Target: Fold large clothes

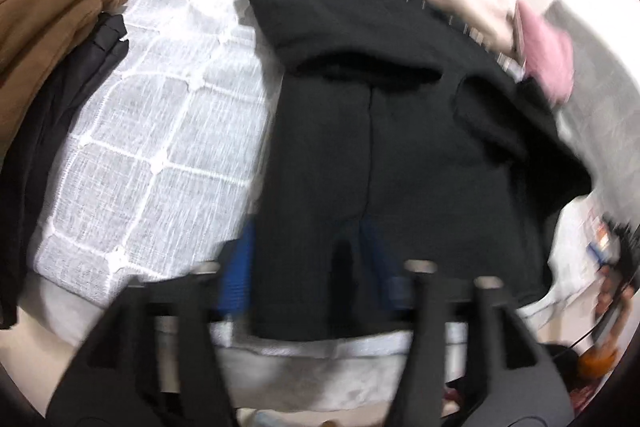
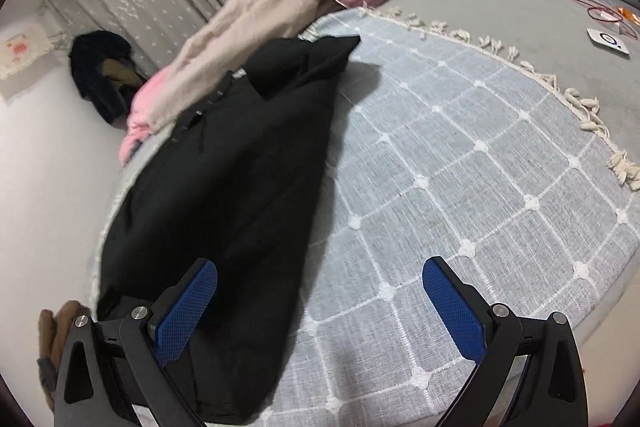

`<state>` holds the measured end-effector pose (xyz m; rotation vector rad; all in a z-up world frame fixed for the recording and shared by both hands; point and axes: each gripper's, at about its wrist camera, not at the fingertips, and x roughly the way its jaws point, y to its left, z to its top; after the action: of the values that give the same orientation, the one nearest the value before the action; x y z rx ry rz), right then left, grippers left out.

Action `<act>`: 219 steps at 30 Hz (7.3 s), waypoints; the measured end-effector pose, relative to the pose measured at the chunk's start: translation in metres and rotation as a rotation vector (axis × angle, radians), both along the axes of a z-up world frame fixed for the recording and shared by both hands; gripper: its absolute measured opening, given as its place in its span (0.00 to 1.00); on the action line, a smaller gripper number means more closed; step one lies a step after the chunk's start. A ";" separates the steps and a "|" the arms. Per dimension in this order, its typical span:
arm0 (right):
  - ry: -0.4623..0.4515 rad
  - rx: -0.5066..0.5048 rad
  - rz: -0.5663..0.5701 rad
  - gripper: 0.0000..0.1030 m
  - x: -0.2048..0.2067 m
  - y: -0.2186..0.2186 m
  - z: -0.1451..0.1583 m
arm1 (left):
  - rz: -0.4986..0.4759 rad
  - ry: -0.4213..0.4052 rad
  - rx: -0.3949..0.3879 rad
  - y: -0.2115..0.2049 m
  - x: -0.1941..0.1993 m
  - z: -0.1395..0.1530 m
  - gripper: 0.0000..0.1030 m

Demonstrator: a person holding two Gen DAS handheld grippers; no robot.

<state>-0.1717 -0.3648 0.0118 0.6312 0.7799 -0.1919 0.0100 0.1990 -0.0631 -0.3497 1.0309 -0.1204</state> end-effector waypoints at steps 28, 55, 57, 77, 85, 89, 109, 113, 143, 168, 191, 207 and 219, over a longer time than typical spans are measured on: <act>0.155 -0.499 0.035 0.74 0.041 0.079 -0.011 | -0.052 -0.197 0.303 -0.101 -0.012 0.018 0.81; 0.153 -0.396 0.419 0.79 -0.061 0.093 0.006 | -0.801 -0.278 0.383 -0.240 -0.070 -0.003 0.82; 0.135 -0.443 0.527 0.79 -0.046 0.125 0.003 | -0.810 -0.277 0.425 -0.247 -0.071 -0.008 0.82; 0.010 -0.513 0.575 0.36 0.026 0.167 -0.012 | -0.812 -0.246 0.403 -0.262 -0.063 -0.024 0.71; -0.004 -0.498 0.622 0.36 0.010 0.170 -0.016 | -0.762 -0.355 0.256 -0.238 -0.073 0.012 0.10; 0.005 -0.465 0.712 0.36 0.005 0.178 -0.021 | -0.655 -0.450 0.074 -0.203 -0.068 0.049 0.09; 0.142 -0.400 1.003 0.47 -0.006 0.183 -0.041 | -0.932 -0.141 0.053 -0.231 -0.071 0.017 0.47; 0.111 -0.418 0.871 0.59 -0.001 0.150 -0.019 | -0.789 -0.260 0.063 -0.189 -0.063 0.049 0.81; 0.074 0.332 0.172 0.06 0.016 -0.082 -0.049 | -0.200 0.060 0.055 -0.032 -0.021 0.030 0.09; 0.083 -0.115 0.062 0.70 0.071 0.001 0.037 | -0.289 -0.111 0.573 -0.082 -0.003 0.056 0.78; 0.203 0.005 0.346 0.72 0.198 0.124 -0.027 | -0.112 -0.175 0.650 -0.106 0.127 0.058 0.10; 0.273 -0.049 0.317 0.72 0.231 0.133 -0.044 | 0.497 -0.157 0.758 0.127 0.223 0.177 0.10; 0.281 -0.345 0.310 0.72 0.248 0.150 -0.057 | 0.633 -0.004 1.179 0.184 0.284 0.109 0.26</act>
<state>0.0766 -0.2143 -0.0453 0.1527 1.0758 -0.1268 0.2936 0.3827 0.0457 0.4161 0.7899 1.0233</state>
